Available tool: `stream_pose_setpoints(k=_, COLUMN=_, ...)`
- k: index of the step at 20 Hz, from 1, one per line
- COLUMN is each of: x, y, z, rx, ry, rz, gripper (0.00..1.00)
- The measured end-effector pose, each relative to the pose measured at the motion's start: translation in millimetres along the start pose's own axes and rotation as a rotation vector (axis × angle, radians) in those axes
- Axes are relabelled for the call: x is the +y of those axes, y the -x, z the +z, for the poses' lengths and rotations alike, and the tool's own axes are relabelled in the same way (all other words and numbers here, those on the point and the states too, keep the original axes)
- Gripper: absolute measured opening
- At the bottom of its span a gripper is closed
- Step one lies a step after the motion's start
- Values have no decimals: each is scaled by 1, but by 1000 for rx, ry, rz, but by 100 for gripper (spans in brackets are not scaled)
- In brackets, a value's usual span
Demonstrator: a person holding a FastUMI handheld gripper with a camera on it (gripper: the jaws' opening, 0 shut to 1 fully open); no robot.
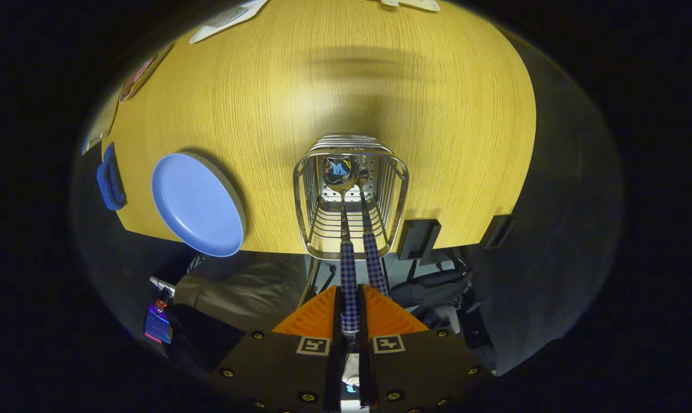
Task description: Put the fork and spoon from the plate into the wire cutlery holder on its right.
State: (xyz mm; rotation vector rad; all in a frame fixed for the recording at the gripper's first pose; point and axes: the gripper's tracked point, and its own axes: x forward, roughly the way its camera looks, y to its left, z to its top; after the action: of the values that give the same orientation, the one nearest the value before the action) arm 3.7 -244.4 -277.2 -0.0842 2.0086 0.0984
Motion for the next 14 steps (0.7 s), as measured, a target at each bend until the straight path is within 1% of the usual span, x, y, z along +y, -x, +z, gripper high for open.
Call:
stream_pose_setpoints(k=3, x=3, y=8, z=1, rx=-27, ry=-4, rz=15, gripper=13)
stream_pose_setpoints(k=4, x=3, y=9, z=-1, rx=-31, ry=-1, rz=23, gripper=16)
stream_pose_setpoints(k=9, x=0, y=21, z=-1, rx=-107, ry=-15, rz=29, gripper=17)
stream_pose_setpoints(k=12, x=-1, y=28, z=-2, rx=-204, ry=-18, rz=12, gripper=17)
stream_pose_setpoints(k=14, x=8, y=28, z=-2, rx=-291, ry=-29, rz=34, gripper=17)
